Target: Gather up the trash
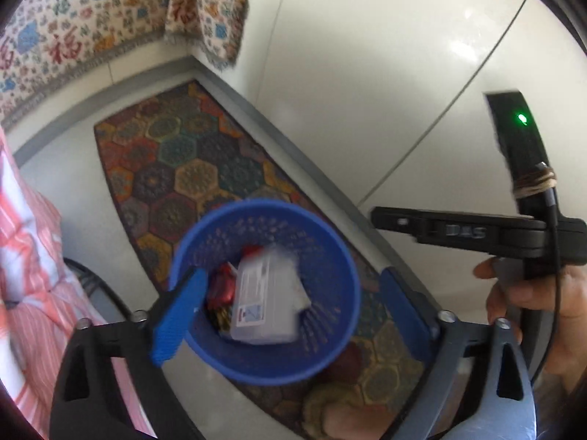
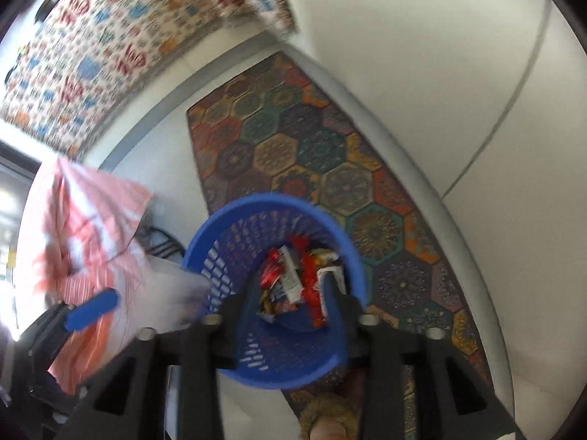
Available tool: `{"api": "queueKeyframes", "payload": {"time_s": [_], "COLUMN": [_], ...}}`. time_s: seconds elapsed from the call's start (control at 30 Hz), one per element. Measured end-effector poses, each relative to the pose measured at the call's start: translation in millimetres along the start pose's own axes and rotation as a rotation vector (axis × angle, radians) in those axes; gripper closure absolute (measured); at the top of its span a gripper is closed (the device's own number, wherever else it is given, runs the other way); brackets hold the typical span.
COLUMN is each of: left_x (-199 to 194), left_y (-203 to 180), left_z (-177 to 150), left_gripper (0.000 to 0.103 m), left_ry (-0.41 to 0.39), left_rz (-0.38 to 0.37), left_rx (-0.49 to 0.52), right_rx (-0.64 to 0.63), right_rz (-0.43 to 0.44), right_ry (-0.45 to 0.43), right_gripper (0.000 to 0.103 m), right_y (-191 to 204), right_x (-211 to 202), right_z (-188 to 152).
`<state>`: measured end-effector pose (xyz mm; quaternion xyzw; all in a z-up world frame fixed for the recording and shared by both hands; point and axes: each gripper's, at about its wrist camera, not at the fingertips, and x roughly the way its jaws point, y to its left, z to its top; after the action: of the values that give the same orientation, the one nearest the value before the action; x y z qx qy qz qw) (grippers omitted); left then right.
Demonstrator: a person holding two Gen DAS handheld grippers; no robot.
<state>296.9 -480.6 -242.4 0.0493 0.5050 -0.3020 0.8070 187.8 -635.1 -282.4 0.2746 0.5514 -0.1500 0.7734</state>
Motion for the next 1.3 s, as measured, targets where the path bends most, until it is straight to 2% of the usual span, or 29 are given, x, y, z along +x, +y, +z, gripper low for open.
{"api": "queueKeyframes", "payload": {"time_s": [0.03,0.17,0.23,0.37,0.43,0.5,0.6,0.77,0.83,0.9,1.0,1.3], "left_x": [-0.3,-23.8,-45.0,-104.0,-124.0,-141.9,-156.7,-175.1,-184.1,-186.2,-184.6,-185.6], "left_y": [0.2,-0.3,-6.6,-27.3,-32.4,-36.0,-40.9,-32.6,-30.8,-32.4,-32.2,-26.8], "left_z": [0.1,0.6,-4.8,-29.6,-40.9,-52.9,-67.5,-79.6,-83.4,-84.9,-83.2,-85.5], "left_gripper": [0.005,0.003,0.001,0.0,0.001,0.001,0.001,0.001,0.001,0.001,0.001,0.001], "left_ry": [0.004,-0.01,-0.028,-0.085,-0.099,-0.115,-0.106,-0.093,-0.103,-0.105,-0.073,-0.061], "left_rz": [-0.001,0.011,0.046,0.16,0.198,0.215,0.26,0.227,0.262,0.298,0.311,0.3], "left_rx": [-0.008,-0.013,0.012,0.078,0.09,0.09,0.096,0.028,0.003,-0.002,0.004,-0.007], "right_rx": [0.015,0.075,0.088,0.036,-0.005,-0.025,-0.057,-0.095,-0.11,-0.124,-0.133,-0.172], "right_rz": [-0.017,-0.045,-0.029,0.005,0.01,0.004,-0.052,-0.092,-0.093,-0.104,-0.114,-0.132], "right_ry": [-0.023,-0.103,-0.149,-0.262,-0.279,-0.291,-0.281,-0.292,-0.289,-0.294,-0.305,-0.318], "right_gripper": [0.042,0.034,0.026,0.019,0.001,0.0,0.0,0.0,0.0,0.0,0.0,0.0], "right_y": [-5.3,-17.0,-17.2,-4.5,6.4,16.8,32.4,49.0,51.6,57.5,63.4,79.1], "right_x": [-5.6,-34.4,-57.2,-112.7,-135.6,-152.9,-166.5,-185.2,-190.6,-194.9,-202.5,-216.5], "right_z": [0.1,-5.4,-12.8,-43.8,-69.9,-95.5,-130.2,-162.3,-172.2,-178.8,-187.4,-192.1]}}
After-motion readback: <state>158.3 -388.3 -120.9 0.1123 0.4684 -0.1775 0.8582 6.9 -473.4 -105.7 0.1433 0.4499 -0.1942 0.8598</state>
